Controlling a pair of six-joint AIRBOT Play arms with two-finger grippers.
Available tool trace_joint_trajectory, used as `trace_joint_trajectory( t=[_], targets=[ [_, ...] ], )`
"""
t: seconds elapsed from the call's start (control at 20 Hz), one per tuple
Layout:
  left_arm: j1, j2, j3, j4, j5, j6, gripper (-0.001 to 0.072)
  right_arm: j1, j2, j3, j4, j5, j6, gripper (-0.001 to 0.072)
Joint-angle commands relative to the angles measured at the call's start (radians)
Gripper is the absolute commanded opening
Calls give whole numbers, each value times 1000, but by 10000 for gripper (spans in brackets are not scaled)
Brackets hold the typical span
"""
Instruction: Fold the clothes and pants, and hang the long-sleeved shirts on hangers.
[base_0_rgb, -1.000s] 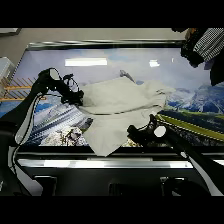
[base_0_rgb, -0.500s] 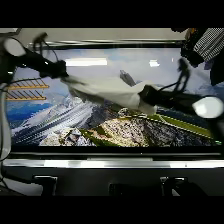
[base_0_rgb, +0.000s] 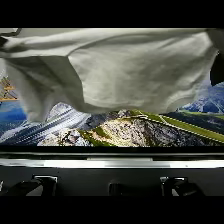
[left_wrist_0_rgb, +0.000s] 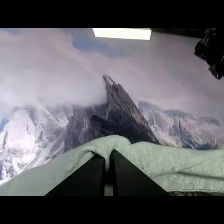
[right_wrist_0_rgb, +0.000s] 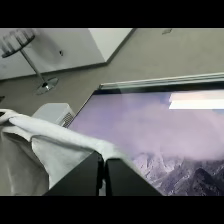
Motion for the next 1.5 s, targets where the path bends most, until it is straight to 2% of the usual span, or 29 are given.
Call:
trace_joint_trajectory(
  t=[0.0,0.1,0.3,0.5,0.7,0.85,1.05,1.15,1.2,1.25,1.35,1.4,1.45],
  targets=[
    [1,94,-5,138,2,-66,22,-1,-10,56,-92,17,74,31],
    [1,66,-35,150,2,-62,22,-1,-72,56,-137,34,117,31],
    [1,-99,-134,150,-1,-13,22,-1,-291,56,-160,47,118,32],
    [1,-407,-151,143,19,36,23,-1,-603,56,-189,19,105,32],
    [3,-713,-138,27,153,110,23,-1,-893,56,-186,-84,105,32],
    [3,-875,-110,-53,218,138,23,-1,-1049,56,-163,-164,114,33],
    [3,-971,-81,-114,227,138,23,-1,-1157,55,-34,-210,114,41],
    [6,-970,-80,-117,226,141,26,-1,-1161,56,6,-208,107,156],
    [13,-966,-70,-122,217,141,44,-5,-1150,56,9,-192,105,185],
    [24,-964,-46,-124,195,141,89,-15,-1133,56,18,-161,81,276],
    [60,-946,19,-124,133,141,236,-67,-1075,56,31,-55,10,468],
    [84,-917,27,-124,108,141,334,-107,-1036,56,31,14,-38,508],
    [108,-884,25,-124,79,140,344,-146,-999,55,31,83,-95,509]
  ],
)
